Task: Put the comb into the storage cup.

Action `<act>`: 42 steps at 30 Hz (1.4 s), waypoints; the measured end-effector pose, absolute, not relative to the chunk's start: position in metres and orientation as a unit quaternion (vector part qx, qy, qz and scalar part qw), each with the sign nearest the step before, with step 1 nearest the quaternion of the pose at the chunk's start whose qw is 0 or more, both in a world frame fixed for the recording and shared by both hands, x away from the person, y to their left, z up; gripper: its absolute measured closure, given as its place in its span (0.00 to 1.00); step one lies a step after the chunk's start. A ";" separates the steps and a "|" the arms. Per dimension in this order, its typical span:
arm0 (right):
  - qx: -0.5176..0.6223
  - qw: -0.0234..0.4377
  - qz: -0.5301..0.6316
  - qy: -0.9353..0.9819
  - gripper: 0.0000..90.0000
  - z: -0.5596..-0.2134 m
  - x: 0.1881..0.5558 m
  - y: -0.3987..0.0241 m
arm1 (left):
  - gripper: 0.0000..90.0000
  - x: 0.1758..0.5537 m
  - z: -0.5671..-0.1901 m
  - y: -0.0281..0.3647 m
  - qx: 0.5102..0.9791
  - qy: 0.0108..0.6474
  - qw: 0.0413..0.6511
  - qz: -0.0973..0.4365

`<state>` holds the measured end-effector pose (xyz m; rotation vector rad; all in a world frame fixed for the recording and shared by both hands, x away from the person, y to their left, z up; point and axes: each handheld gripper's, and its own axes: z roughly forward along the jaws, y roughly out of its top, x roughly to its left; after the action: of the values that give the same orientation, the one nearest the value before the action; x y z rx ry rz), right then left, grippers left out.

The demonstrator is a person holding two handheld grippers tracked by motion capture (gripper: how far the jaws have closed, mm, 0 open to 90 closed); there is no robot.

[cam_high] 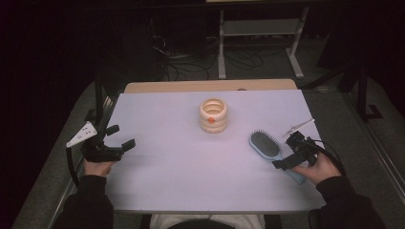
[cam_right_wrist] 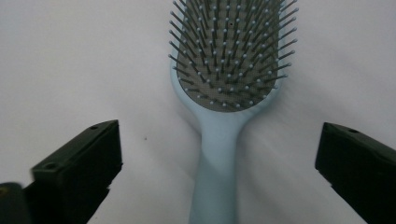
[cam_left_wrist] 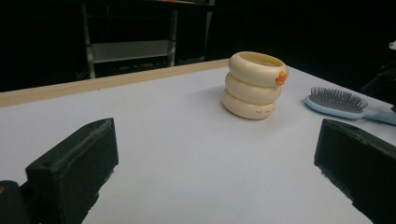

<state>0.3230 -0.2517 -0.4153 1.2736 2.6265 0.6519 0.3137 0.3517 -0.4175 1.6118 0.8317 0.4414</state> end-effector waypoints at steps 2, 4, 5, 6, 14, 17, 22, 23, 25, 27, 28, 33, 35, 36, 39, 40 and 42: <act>0.424 0.070 0.215 0.877 0.08 -0.418 0.324 -0.251 | 0.00 0.314 -0.418 0.352 0.694 0.358 0.595 0.190; 0.425 0.070 0.210 0.878 0.11 -0.420 0.325 -0.251 | 0.00 0.314 -0.417 0.352 0.694 0.358 0.595 0.191; 0.426 0.068 0.208 0.878 0.13 -0.420 0.326 -0.251 | 0.00 0.314 -0.417 0.352 0.694 0.358 0.595 0.190; 0.426 0.068 0.208 0.878 0.13 -0.420 0.326 -0.251 | 0.00 0.314 -0.417 0.352 0.694 0.358 0.595 0.190; 0.426 0.066 0.198 0.880 0.20 -0.426 0.329 -0.251 | 0.00 0.314 -0.417 0.352 0.694 0.358 0.596 0.190; 0.427 0.063 0.196 0.881 0.25 -0.428 0.329 -0.251 | 0.00 0.314 -0.418 0.352 0.694 0.358 0.595 0.190; 0.427 0.064 0.191 0.881 0.32 -0.429 0.330 -0.252 | 0.00 0.314 -0.417 0.352 0.694 0.358 0.595 0.190; 0.426 0.064 0.190 0.882 0.36 -0.430 0.330 -0.252 | 0.00 0.314 -0.417 0.352 0.694 0.358 0.595 0.190; 0.424 0.066 0.189 0.884 0.38 -0.430 0.330 -0.252 | 0.00 0.314 -0.417 0.352 0.694 0.357 0.595 0.190; 0.422 0.064 0.186 0.885 0.41 -0.431 0.330 -0.251 | 0.00 0.314 -0.417 0.352 0.695 0.357 0.595 0.191; 0.421 0.063 0.184 0.886 0.41 -0.431 0.330 -0.251 | 0.00 0.314 -0.417 0.352 0.694 0.357 0.595 0.191; 0.424 0.063 0.175 0.886 0.45 -0.433 0.331 -0.249 | 0.00 0.314 -0.417 0.352 0.695 0.358 0.594 0.191; 0.424 0.061 0.175 0.886 0.47 -0.434 0.332 -0.249 | 0.00 0.314 -0.417 0.352 0.695 0.357 0.594 0.190; 0.424 0.061 0.175 0.886 0.47 -0.434 0.332 -0.249 | 0.00 0.314 -0.417 0.352 0.695 0.357 0.594 0.190; 0.425 0.064 0.172 0.886 0.50 -0.434 0.332 -0.250 | 0.00 0.314 -0.417 0.352 0.695 0.357 0.595 0.191; 0.426 0.066 0.172 0.886 0.51 -0.434 0.333 -0.250 | 0.00 0.314 -0.417 0.352 0.695 0.357 0.594 0.192; 0.427 0.068 0.172 0.885 0.52 -0.434 0.333 -0.250 | 0.00 0.314 -0.417 0.352 0.695 0.357 0.594 0.191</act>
<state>0.3327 -0.2499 -0.4342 1.2878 2.6667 0.5174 0.3140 0.3521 -0.4174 1.6148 0.8298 0.4444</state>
